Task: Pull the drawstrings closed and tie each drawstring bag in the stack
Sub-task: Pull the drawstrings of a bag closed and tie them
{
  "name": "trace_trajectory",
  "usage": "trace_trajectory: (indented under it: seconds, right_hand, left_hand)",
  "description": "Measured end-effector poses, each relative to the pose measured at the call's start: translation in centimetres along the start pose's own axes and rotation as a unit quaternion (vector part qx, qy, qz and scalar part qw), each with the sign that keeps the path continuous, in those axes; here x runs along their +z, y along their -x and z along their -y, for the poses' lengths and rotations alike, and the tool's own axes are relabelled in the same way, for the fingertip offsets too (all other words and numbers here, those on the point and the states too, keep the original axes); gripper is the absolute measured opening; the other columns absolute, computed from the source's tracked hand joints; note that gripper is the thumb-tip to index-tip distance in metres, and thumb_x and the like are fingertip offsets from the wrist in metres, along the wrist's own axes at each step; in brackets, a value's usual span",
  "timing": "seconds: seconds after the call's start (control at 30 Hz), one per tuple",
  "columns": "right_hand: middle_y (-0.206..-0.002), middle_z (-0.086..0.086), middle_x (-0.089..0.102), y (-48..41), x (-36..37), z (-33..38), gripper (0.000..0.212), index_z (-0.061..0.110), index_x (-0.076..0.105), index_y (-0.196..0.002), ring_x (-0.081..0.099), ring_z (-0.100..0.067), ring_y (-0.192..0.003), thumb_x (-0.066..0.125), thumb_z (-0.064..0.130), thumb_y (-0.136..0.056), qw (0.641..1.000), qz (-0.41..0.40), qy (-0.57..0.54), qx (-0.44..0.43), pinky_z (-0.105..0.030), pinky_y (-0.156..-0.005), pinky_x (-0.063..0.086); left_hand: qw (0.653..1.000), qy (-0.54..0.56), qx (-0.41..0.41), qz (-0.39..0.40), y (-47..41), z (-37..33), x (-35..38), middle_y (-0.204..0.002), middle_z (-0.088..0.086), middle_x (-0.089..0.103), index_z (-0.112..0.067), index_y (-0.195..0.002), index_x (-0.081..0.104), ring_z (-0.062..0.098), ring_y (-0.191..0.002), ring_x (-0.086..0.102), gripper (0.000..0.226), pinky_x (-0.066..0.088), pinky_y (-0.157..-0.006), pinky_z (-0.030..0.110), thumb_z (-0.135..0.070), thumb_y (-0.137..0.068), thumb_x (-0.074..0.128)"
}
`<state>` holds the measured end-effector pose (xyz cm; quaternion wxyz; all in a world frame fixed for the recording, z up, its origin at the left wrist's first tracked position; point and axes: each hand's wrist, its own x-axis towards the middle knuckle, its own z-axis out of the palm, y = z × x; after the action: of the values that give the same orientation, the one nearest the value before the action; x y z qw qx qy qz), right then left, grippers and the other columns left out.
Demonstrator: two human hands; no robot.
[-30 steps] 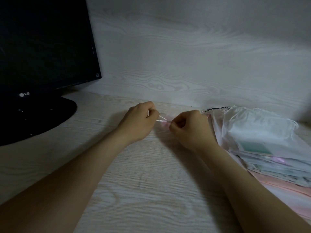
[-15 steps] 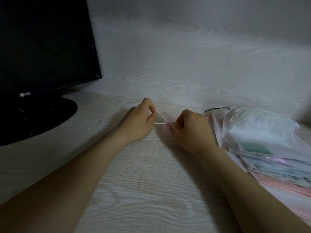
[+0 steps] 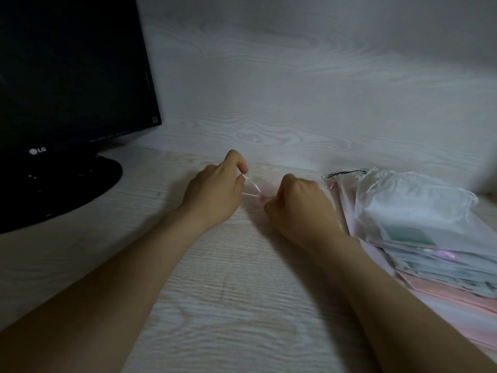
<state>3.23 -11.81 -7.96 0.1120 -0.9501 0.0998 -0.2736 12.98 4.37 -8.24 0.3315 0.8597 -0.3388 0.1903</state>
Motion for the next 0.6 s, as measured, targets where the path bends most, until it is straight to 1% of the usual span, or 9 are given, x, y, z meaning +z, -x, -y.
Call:
trace_trajectory:
  seconds: [0.07,0.17,0.23,0.3,0.33,0.4,0.47,0.53,0.6]
  right_hand:
    - [-0.085,0.000,0.055,0.1,0.2,-0.1,0.036,0.017,0.049,-0.087,0.053,-0.023,-0.073,0.059,0.050,-0.096,1.000,-0.003,0.010,-0.013,-0.035,-0.060,0.036]
    - [-0.082,0.000,0.058,0.2,0.4,-0.4,0.032,0.015,0.049,-0.087,0.055,-0.023,-0.072,0.059,0.044,-0.095,0.998,-0.002,-0.052,-0.028,-0.040,-0.062,0.046]
    - [-0.073,0.001,0.060,0.1,0.5,-0.3,0.023,0.014,0.050,-0.086,0.057,-0.021,-0.068,0.059,0.034,-0.095,0.992,-0.022,-0.121,-0.027,-0.044,-0.064,0.048]
    - [-0.068,0.003,0.062,0.1,0.5,0.1,0.014,0.015,0.050,-0.089,0.058,-0.018,-0.065,0.057,0.024,-0.097,0.982,-0.047,-0.182,-0.017,-0.043,-0.062,0.046]
    - [-0.066,0.003,0.062,0.1,0.4,0.4,0.011,0.016,0.049,-0.091,0.058,-0.017,-0.062,0.055,0.021,-0.099,0.976,-0.057,-0.208,-0.012,-0.042,-0.059,0.044]
    - [-0.063,0.001,0.064,0.2,0.5,0.8,0.008,0.018,0.047,-0.097,0.059,-0.018,-0.057,0.051,0.021,-0.103,0.963,-0.077,-0.258,-0.002,-0.041,-0.054,0.042]
    - [-0.063,-0.002,0.067,0.2,0.4,1.1,0.004,0.020,0.047,-0.102,0.064,-0.022,-0.057,0.045,0.022,-0.105,0.946,-0.096,-0.310,0.017,-0.047,-0.055,0.049]
    - [-0.068,-0.006,0.072,0.2,0.3,1.4,0.005,0.022,0.047,-0.109,0.069,-0.023,-0.063,0.044,0.024,-0.106,0.932,-0.098,-0.348,0.034,-0.048,-0.061,0.053]
    - [-0.074,-0.010,0.073,0.4,0.1,1.5,0.013,0.023,0.047,-0.118,0.070,-0.023,-0.069,0.047,0.020,-0.105,0.929,-0.093,-0.358,0.033,-0.045,-0.067,0.053]
  left_hand:
    - [1.000,-0.001,0.006,-0.008,0.1,0.1,0.2,-0.063,-0.011,0.048,-0.025,-0.114,0.053,0.010,-0.059,0.048,0.006,0.031,-0.055,0.034,-0.026,-0.108,0.052]
    - [0.999,0.035,0.004,-0.016,0.1,0.5,0.5,-0.066,-0.013,0.051,-0.025,-0.117,0.060,0.009,-0.062,0.050,0.016,0.042,-0.063,0.035,-0.022,-0.107,0.049]
    - [0.996,0.082,0.013,0.016,0.1,0.5,0.6,-0.079,-0.012,0.059,-0.029,-0.129,0.062,0.008,-0.072,0.057,0.031,0.050,-0.072,0.035,-0.015,-0.103,0.050]
    - [0.990,0.118,0.041,0.059,0.3,0.1,0.8,-0.100,-0.009,0.059,-0.029,-0.136,0.061,0.008,-0.089,0.060,0.046,0.052,-0.085,0.031,-0.011,-0.094,0.058]
    - [0.988,0.130,0.053,0.069,0.3,0.0,0.9,-0.110,-0.007,0.057,-0.029,-0.135,0.063,0.009,-0.099,0.060,0.049,0.051,-0.090,0.027,-0.014,-0.088,0.060]
    - [0.983,0.161,0.057,0.066,0.3,-0.3,1.2,-0.117,-0.004,0.055,-0.026,-0.122,0.067,0.010,-0.109,0.060,0.042,0.048,-0.096,0.022,-0.030,-0.082,0.056]
    - [0.981,0.187,0.027,0.050,0.3,-0.5,1.2,-0.113,-0.002,0.057,-0.026,-0.104,0.066,0.008,-0.105,0.061,0.026,0.048,-0.092,0.022,-0.038,-0.085,0.053]
    - [0.979,0.203,-0.023,0.031,-0.1,-0.4,1.0,-0.105,-0.002,0.065,-0.024,-0.096,0.063,0.010,-0.097,0.066,0.008,0.053,-0.087,0.032,-0.028,-0.096,0.056]
    - [0.974,0.210,-0.082,-0.006,-0.4,-0.2,0.5,-0.090,-0.004,0.070,-0.019,-0.093,0.061,0.009,-0.083,0.068,0.011,0.053,-0.076,0.029,-0.019,-0.103,0.056]
